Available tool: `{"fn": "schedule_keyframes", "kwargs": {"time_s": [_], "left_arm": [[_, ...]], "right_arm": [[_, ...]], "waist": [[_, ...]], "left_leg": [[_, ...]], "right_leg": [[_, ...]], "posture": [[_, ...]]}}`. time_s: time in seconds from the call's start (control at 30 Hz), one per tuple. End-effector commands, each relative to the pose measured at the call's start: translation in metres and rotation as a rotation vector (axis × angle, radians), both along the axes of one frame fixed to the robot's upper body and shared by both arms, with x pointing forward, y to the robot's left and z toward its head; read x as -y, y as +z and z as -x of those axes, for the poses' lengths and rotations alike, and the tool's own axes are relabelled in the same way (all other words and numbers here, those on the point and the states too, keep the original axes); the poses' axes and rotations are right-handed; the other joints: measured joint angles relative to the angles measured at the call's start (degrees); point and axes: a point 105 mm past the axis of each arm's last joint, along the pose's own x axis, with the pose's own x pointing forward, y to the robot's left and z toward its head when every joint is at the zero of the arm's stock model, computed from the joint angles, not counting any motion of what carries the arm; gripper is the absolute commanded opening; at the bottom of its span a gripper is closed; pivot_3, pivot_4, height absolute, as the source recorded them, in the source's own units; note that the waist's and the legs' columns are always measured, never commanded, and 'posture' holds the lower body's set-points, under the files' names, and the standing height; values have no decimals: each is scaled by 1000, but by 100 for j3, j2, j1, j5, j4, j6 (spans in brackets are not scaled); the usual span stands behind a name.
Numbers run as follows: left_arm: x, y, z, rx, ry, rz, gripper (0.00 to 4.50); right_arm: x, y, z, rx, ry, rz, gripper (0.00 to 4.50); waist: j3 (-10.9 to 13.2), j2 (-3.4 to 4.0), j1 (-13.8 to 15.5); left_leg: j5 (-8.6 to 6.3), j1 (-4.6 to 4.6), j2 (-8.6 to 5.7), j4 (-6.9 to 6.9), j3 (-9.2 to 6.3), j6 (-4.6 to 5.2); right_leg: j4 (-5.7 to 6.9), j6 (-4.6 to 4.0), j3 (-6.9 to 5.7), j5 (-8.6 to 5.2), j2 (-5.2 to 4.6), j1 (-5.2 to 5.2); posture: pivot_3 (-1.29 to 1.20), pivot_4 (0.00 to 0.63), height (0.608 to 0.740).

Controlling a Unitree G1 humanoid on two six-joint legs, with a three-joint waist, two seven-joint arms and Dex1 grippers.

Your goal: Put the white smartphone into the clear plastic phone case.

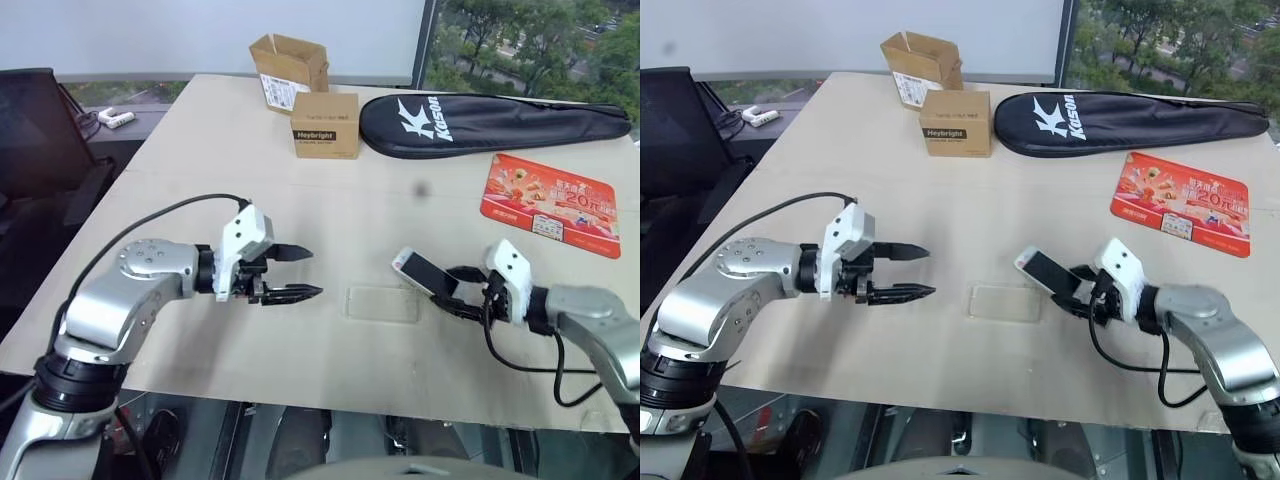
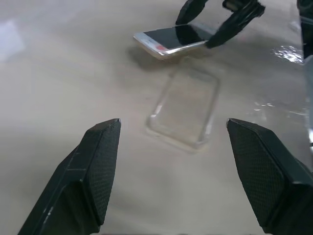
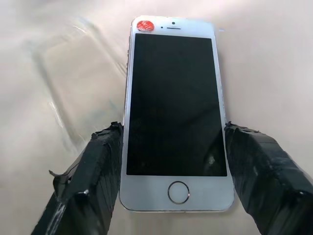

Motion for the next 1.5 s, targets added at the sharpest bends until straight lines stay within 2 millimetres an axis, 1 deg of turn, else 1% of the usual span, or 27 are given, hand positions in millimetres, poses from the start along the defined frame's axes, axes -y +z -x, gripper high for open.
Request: {"fn": "schedule_keyframes", "kwargs": {"time_s": [0.03,0.13,0.27,0.33,0.37,0.4,0.43,0.5,0.57,0.6,0.67,0.73,0.83,0.93,1.07,1.23,1.37,1.5], "left_arm": [[8,10,0,44,-53,6,3593],[17,5,-6,42,-62,-10,3593],[37,-7,-12,17,-95,8,3593],[47,-13,-14,10,-109,18,3044],[51,-15,-15,4,-122,22,2698],[55,-18,-15,-3,-133,25,2497],[58,-19,-15,-5,-142,27,1994],[64,-25,-18,-5,-152,21,1281],[71,-32,-19,-3,-181,3,337],[74,-34,-19,-3,-195,-4,113],[80,-37,-21,-6,-211,-6,113],[85,-42,-19,-17,-246,-22,113],[90,-58,-13,-15,-296,-102,113],[97,-70,-11,-23,-317,-142,113],[104,-77,-11,-43,-320,-125,113],[102,-89,-18,-61,-280,-157,113],[97,-103,-16,-95,-276,-191,113],[94,-110,-13,-117,-274,-205,113]], "right_arm": [[-13,6,2,81,200,104,2801],[-15,3,-2,102,308,214,2801],[-18,3,-3,120,379,273,2801],[-20,3,-1,128,404,282,2801],[-20,2,0,127,411,284,2801],[-21,2,2,125,419,288,2801],[-21,3,3,125,423,290,2801],[-21,3,4,129,423,290,2801],[-21,1,5,123,417,296,2801],[-20,0,6,122,416,300,2801],[-19,-3,6,112,406,311,2801],[-18,-4,5,112,391,321,2801],[-17,-6,5,112,378,329,2801],[-16,-10,4,97,358,340,2801],[-16,-13,3,75,342,347,2801],[-17,-14,5,49,335,353,2801],[-17,-16,8,10,312,357,2801],[-19,-17,10,-11,300,363,2801]], "waist": [[4,-2,5],[5,-3,29],[14,-7,65],[14,-8,93],[14,-8,95],[15,-9,95],[15,-9,99],[15,-9,101],[15,-9,101],[15,-9,100],[15,-9,100],[15,-9,101],[15,-9,96],[15,-9,102],[14,-9,102],[12,-10,100],[9,-9,100],[2,-7,100]], "left_leg": [[0,-1,-1,0,2,0],[-1,-2,-5,0,8,-1],[-1,0,-7,13,31,-1],[-1,0,-6,20,31,-1],[0,0,-6,23,32,-1],[0,-1,-6,23,32,-1],[0,-1,-6,24,31,-1],[0,-1,-6,30,30,-1],[0,0,-6,33,30,-1],[0,0,-5,36,29,-1],[0,0,-5,40,30,-1],[0,-4,-5,47,29,-1],[0,-3,-5,50,30,-1],[0,-3,-5,52,29,-1],[0,-1,-5,59,25,-1],[-1,5,-4,68,16,-1],[-1,11,-4,69,12,-1],[-1,13,-4,69,-2,-1]], "right_leg": [[-2,2,1,-1,0,0],[-2,7,3,-3,-3,2],[6,7,4,-3,-2,3],[14,8,3,-3,-2,3],[18,8,4,-2,-2,3],[19,8,4,-2,-2,3],[20,10,4,-1,-1,3],[25,21,2,6,-1,3],[29,20,3,6,0,4],[30,20,2,5,0,4],[31,19,3,5,0,5],[31,17,2,4,-1,5],[32,16,4,4,-1,6],[34,14,3,3,-1,6],[35,8,1,-1,-1,14],[36,8,-5,-1,-1,26],[35,7,-7,0,-1,36],[35,7,-10,0,-1,40]], "posture": [[0,150,732],[0,150,732],[0,150,732],[0,150,732],[0,150,732],[0,150,732],[0,150,732],[0,150,732],[0,150,732],[0,150,732],[0,150,732],[0,150,732],[0,150,732],[0,150,732],[0,150,732],[0,150,732],[0,150,732],[0,150,732]]}}
